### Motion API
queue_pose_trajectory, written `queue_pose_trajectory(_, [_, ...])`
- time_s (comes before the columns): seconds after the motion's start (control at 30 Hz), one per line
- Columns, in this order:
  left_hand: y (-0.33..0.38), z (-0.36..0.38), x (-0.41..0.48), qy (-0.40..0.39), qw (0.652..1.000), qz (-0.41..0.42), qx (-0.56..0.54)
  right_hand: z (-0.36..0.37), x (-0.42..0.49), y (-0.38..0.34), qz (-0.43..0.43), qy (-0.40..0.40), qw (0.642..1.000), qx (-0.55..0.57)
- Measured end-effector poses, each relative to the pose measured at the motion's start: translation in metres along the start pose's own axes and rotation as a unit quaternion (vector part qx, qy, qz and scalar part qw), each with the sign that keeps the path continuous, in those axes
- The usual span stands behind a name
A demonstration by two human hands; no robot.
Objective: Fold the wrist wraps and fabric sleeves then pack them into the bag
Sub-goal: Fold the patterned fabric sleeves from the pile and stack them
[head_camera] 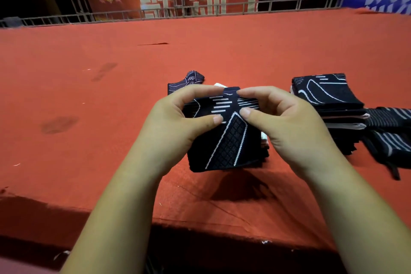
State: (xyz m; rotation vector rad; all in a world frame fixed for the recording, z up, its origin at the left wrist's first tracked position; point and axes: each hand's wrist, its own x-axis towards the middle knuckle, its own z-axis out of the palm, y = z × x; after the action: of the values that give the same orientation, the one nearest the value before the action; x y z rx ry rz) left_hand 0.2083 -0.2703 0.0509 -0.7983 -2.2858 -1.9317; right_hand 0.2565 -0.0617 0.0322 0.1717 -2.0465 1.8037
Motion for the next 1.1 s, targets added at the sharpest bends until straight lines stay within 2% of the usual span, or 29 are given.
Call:
queue_pose_trajectory(0.53, [-0.008,0.004,0.001,0.104,0.993,-0.008,0.063,0.012,-0.003,0.011,-0.069,0.101,0.981,-0.153])
queue_pose_trajectory(0.67, [-0.009,0.004,0.002,0.113,0.990,-0.004,0.079,0.013,-0.002,0.013,-0.068,0.101,0.980,-0.158])
queue_pose_trajectory(0.83, [-0.012,0.003,0.004,0.128,0.984,0.014,0.124,0.009,-0.002,0.011,-0.109,0.078,0.961,-0.243])
queue_pose_trajectory(0.97, [-0.016,-0.001,0.006,0.138,0.977,0.007,0.165,0.002,0.002,0.013,-0.046,0.015,0.980,-0.192])
queue_pose_trajectory(1.1, [-0.024,0.001,0.008,0.093,0.994,-0.006,0.060,0.004,0.002,0.013,-0.009,-0.004,0.996,-0.087])
